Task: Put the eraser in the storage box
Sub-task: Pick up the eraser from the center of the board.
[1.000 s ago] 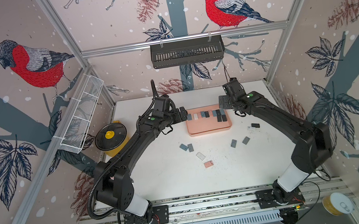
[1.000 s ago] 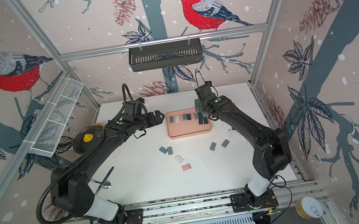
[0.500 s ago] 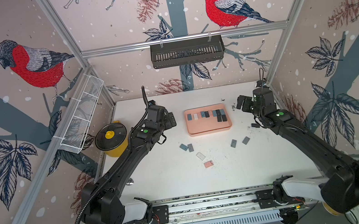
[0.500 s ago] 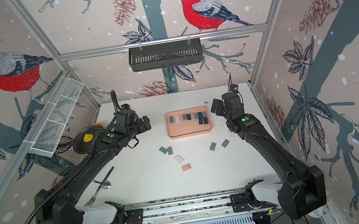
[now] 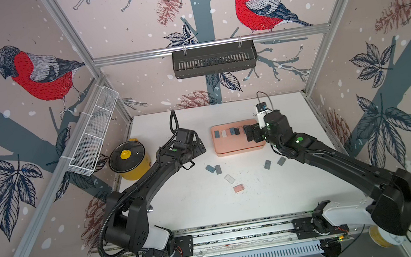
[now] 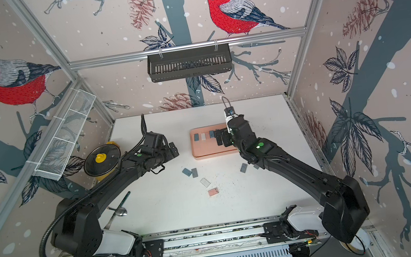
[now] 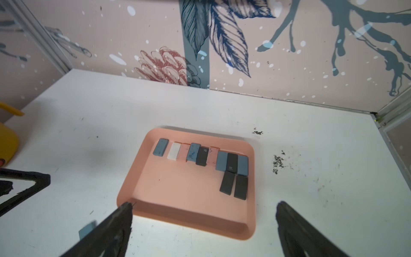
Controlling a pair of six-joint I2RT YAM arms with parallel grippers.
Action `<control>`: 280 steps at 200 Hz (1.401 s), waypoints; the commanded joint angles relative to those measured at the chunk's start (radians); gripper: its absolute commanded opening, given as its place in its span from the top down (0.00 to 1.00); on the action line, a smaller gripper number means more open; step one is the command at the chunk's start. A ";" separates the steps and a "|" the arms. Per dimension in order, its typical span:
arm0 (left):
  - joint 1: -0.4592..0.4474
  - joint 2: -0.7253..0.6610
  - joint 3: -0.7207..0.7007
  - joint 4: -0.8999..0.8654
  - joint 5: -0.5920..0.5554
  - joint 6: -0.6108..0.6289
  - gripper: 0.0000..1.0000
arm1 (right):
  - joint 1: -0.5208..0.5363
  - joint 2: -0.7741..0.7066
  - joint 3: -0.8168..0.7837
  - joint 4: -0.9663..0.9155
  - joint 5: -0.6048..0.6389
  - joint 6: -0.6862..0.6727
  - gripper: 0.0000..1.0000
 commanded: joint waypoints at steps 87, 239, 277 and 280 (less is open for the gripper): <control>-0.125 0.124 -0.120 0.248 0.150 -0.329 0.03 | 0.132 0.087 -0.053 -0.034 0.249 0.035 0.01; -0.140 0.311 0.085 0.191 0.145 -0.190 0.03 | 0.033 -0.050 -0.137 -0.034 0.211 0.101 0.01; -0.140 0.336 0.132 0.120 0.114 -0.092 0.03 | 0.022 -0.045 -0.134 -0.034 0.187 0.104 0.01; -0.141 0.337 0.135 0.112 0.111 -0.084 0.03 | 0.021 -0.045 -0.132 -0.034 0.188 0.106 0.01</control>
